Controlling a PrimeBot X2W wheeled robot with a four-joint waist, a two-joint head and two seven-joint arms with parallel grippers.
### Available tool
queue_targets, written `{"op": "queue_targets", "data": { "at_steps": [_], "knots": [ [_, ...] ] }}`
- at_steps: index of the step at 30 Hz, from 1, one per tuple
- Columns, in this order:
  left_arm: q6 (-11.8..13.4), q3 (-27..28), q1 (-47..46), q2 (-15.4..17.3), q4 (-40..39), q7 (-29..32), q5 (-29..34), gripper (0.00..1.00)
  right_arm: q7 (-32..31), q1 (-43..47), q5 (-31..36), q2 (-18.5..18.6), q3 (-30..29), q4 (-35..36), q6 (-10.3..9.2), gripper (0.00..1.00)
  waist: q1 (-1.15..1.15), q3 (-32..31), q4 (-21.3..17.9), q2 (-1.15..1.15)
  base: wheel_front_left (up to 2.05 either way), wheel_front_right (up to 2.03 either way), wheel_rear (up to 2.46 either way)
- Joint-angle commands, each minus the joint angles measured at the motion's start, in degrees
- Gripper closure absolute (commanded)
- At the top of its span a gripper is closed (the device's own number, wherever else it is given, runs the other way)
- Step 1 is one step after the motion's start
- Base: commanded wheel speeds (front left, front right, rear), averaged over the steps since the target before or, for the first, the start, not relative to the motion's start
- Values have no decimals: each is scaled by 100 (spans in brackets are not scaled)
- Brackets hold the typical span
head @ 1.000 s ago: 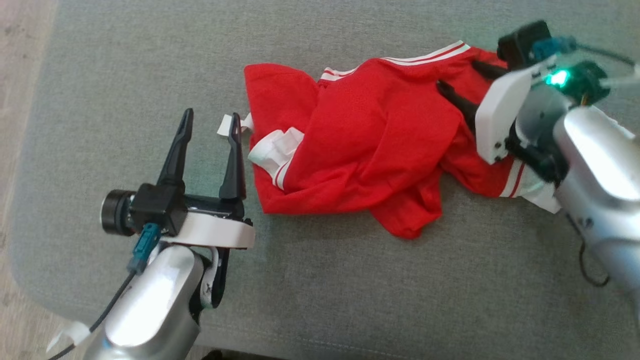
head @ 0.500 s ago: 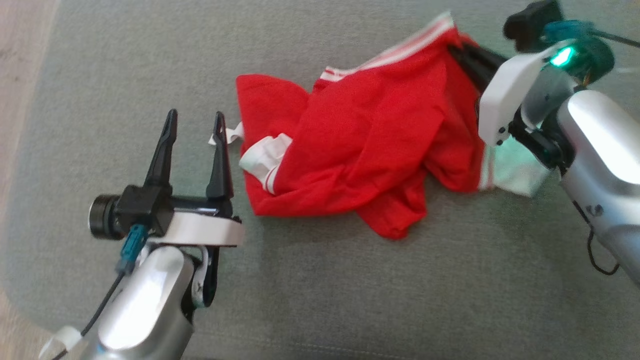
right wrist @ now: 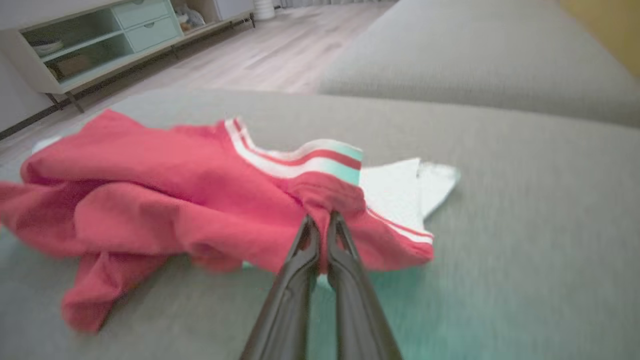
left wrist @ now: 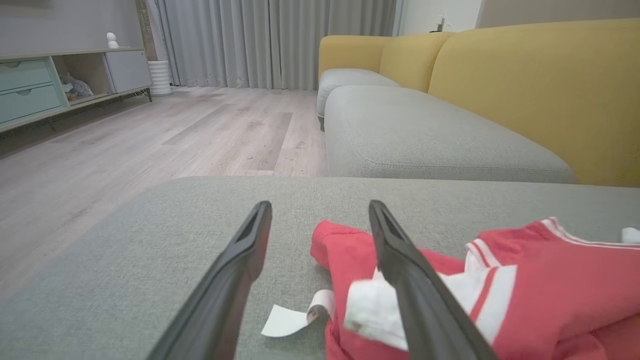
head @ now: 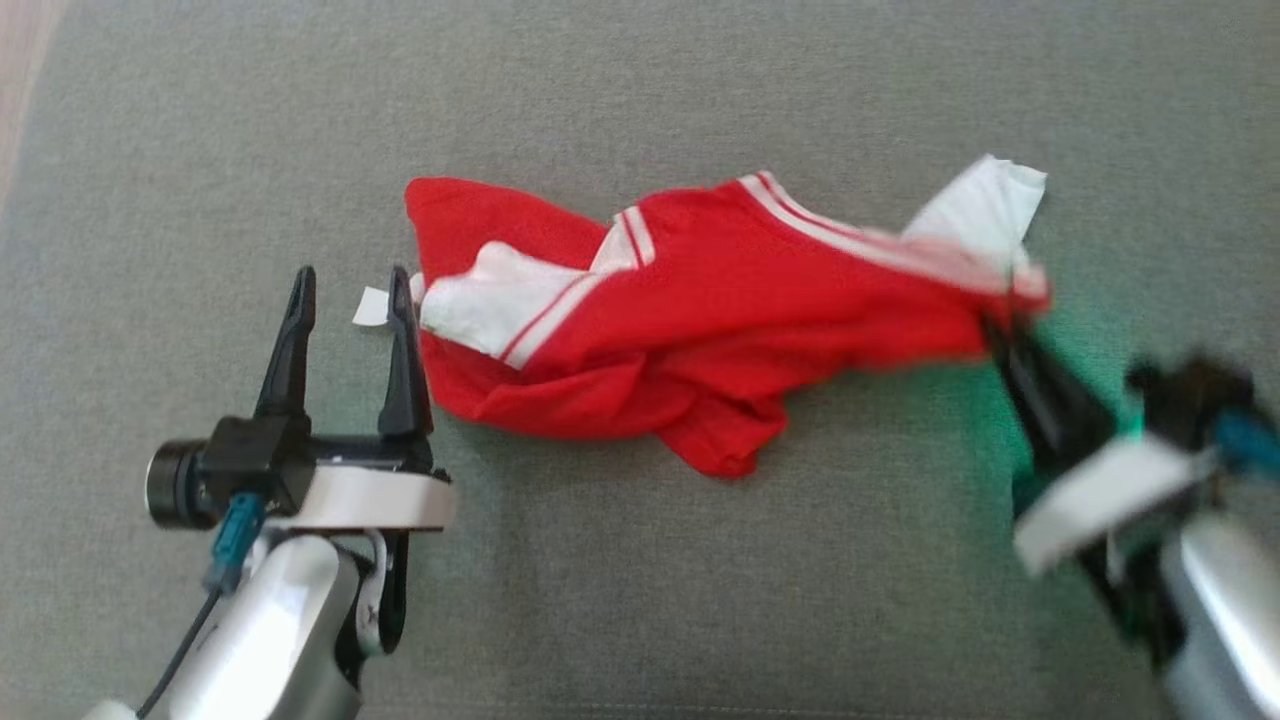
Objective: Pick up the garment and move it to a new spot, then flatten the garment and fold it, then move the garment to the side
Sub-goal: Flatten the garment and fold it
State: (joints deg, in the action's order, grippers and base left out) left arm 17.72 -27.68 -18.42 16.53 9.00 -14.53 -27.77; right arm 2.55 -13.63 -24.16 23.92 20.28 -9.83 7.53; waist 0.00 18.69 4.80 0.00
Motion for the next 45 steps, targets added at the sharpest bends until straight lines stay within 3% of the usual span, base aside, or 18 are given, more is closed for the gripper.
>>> {"op": "queue_targets", "data": {
  "at_steps": [1, 9, 10, 11, 15, 19, 31, 41, 45],
  "knots": [
    [50, 248, 6, 191, -158, -28, -20, 0, 39, 350, 79, -98, -153, 324, -4, 100, 0, -29, -34, 0, 0, 0, 0],
    [116, 303, 129, 271, -213, 20, -88, 0, -215, 1755, 461, -910, -1268, 294, -4, 100, 0, -150, -163, 0, 0, 0, 0],
    [124, 303, 144, 277, -222, 28, -93, 0, -252, 1792, 479, -1012, -1400, 206, -4, 63, 0, -172, -177, 0, 0, 0, 0],
    [129, 303, 161, 283, -229, 34, -100, 0, -373, 1826, 523, -1087, -1488, 93, -4, 0, 0, -199, -186, 0, 0, 0, 0],
    [153, 307, 220, 309, -252, 57, -118, 0, -337, 1792, 587, -1279, -1706, 129, -4, 0, 0, -281, -215, 0, 0, 0, 0],
    [208, 338, 293, 347, -301, 69, -139, 0, -231, 1656, 593, -1399, -1959, 630, -4, 0, 0, -345, -247, 0, 0, 0, 0],
    [400, 406, 505, 489, -501, 181, -164, 0, -758, 1060, 979, -1210, -1945, 2327, -4, 0, 0, -426, -338, 0, 0, 0, 0],
    [471, 389, 517, 540, -653, 254, -160, 0, -973, 1118, 932, -1236, -1841, 2464, -4, 0, 0, -411, -357, 0, 0, 0, 0],
    [525, 349, 441, 525, -723, 304, -120, 0, -1402, 900, 669, -831, -1307, 2240, -4, 0, 0, -303, -288, 0, 0, 0, 0]
  ]
}}
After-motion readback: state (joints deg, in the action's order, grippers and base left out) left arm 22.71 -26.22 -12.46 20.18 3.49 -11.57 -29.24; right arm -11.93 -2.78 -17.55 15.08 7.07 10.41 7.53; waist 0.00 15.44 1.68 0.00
